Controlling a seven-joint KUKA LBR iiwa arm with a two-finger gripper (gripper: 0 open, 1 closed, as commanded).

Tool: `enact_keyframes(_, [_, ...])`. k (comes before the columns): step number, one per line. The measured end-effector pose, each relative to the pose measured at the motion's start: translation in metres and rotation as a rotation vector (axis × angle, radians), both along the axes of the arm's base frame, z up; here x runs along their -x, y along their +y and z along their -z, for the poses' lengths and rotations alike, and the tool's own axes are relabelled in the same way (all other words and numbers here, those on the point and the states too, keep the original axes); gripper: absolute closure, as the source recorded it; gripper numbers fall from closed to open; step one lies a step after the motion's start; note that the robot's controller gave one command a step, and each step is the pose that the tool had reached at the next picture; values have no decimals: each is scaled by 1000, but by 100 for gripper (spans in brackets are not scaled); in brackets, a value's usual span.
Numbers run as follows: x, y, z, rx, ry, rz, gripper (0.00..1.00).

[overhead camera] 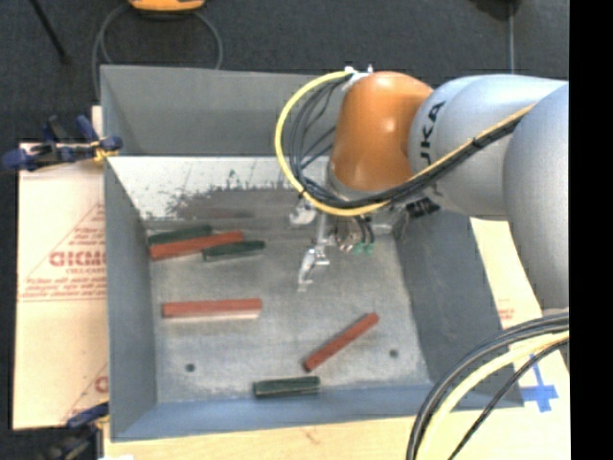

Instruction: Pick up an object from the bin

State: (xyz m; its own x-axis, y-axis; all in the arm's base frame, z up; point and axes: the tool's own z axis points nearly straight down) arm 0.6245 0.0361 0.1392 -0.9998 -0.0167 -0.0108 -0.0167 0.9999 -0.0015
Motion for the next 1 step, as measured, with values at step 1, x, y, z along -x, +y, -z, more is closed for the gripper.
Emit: enact_keyframes(1, [20,7,51,-4,7,88,0])
